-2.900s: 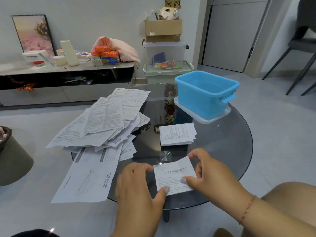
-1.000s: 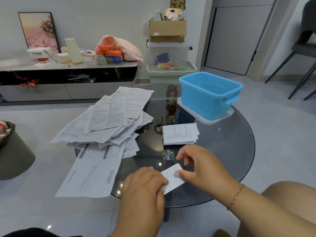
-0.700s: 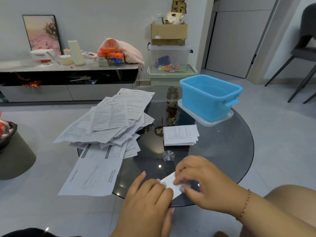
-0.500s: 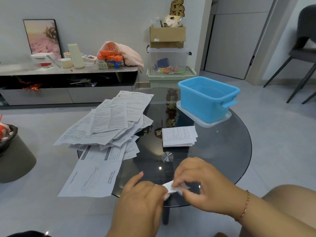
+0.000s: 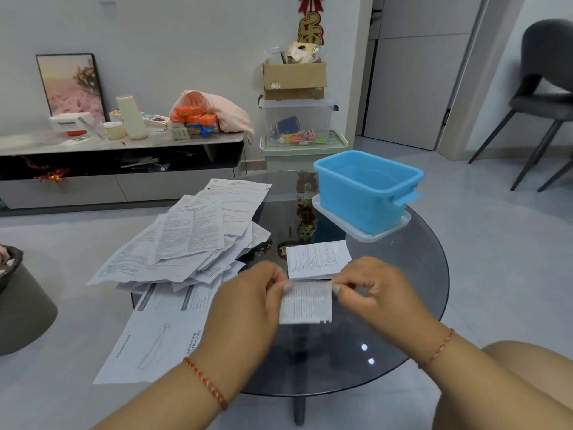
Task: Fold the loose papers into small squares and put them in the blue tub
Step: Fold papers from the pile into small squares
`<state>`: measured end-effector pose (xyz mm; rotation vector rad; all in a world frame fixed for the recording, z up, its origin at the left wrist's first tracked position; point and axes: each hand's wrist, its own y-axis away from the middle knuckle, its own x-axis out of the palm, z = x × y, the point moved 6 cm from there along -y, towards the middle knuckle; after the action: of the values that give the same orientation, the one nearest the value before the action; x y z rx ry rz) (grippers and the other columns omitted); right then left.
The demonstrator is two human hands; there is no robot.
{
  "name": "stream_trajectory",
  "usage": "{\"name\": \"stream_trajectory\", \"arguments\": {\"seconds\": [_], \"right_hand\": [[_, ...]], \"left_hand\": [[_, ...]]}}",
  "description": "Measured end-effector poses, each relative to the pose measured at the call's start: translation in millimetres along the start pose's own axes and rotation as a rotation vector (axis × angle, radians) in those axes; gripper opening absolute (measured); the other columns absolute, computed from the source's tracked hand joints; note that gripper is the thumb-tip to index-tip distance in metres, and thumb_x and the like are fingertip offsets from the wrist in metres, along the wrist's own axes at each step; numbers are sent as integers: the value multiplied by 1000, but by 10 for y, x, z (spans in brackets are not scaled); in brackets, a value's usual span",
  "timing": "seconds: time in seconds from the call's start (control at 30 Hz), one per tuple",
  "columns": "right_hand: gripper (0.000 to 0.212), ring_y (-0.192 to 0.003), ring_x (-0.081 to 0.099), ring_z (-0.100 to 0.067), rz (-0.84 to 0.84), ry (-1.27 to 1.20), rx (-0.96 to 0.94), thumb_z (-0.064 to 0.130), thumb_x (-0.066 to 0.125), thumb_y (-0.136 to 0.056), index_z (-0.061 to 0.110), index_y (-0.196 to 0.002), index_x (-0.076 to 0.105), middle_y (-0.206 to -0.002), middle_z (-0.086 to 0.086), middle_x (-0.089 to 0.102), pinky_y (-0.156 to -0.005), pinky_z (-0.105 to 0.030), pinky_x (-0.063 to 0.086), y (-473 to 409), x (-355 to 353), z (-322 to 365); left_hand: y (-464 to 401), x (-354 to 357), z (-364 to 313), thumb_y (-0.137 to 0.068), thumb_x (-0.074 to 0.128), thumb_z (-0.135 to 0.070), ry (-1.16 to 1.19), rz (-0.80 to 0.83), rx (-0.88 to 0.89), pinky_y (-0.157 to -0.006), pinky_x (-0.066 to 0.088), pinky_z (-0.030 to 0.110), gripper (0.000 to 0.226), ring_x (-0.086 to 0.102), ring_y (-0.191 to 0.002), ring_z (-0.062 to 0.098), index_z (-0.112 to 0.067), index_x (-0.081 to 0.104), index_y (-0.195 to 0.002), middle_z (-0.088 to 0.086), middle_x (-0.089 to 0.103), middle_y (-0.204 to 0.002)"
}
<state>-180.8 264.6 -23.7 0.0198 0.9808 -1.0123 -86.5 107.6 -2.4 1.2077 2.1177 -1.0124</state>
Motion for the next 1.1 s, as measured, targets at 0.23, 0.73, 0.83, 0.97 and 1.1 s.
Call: {"name": "stream_trajectory", "arguments": {"seconds": [0.23, 0.73, 0.83, 0.97, 1.1], "right_hand": [[14, -69, 56, -2, -212, -44, 340, 15, 62, -82, 22, -70, 67, -71, 12, 63, -56, -8, 38, -104, -202, -420], [6, -81, 51, -5, -64, 129, 236, 23, 61, -82, 27, -85, 64, -80, 13, 57, -67, -12, 39, -192, 9, -430], [6, -81, 50, -5, -69, 128, 233, 22, 61, -82, 27, -85, 63, -80, 13, 57, -67, -11, 37, -183, 12, -428], [5, -81, 50, -4, -64, 137, 224, 24, 61, -83, 27, -87, 63, -81, 13, 57, -65, -10, 36, -172, 17, -402], [4, -81, 51, -5, -66, 141, 214, 24, 62, -83, 27, -84, 63, -79, 13, 57, -65, -11, 37, -150, 17, -374]], "left_hand": [[-734, 365, 187, -90, 60, -26, 106, 60, -179, -51, 33, 13, 16, 49, -59, 3, -19, 62, -76, -8, 56, -64], [-898, 808, 381, -88, 61, -31, -81, 76, -123, -69, 45, 29, 7, 57, -80, 15, -25, 57, -86, -1, 60, -92], [-876, 787, 374, -89, 59, -32, -98, 52, -103, -66, 40, 27, 8, 54, -79, 14, -24, 58, -89, -1, 58, -90], [-832, 663, 320, -91, 57, -33, -100, -21, -88, -64, 41, 27, 10, 52, -77, 12, -24, 59, -87, -2, 55, -88], [-821, 347, 308, -90, 57, -35, -148, -99, -40, -62, 36, 24, 11, 50, -80, 14, -24, 60, -88, 0, 54, -91]]}}
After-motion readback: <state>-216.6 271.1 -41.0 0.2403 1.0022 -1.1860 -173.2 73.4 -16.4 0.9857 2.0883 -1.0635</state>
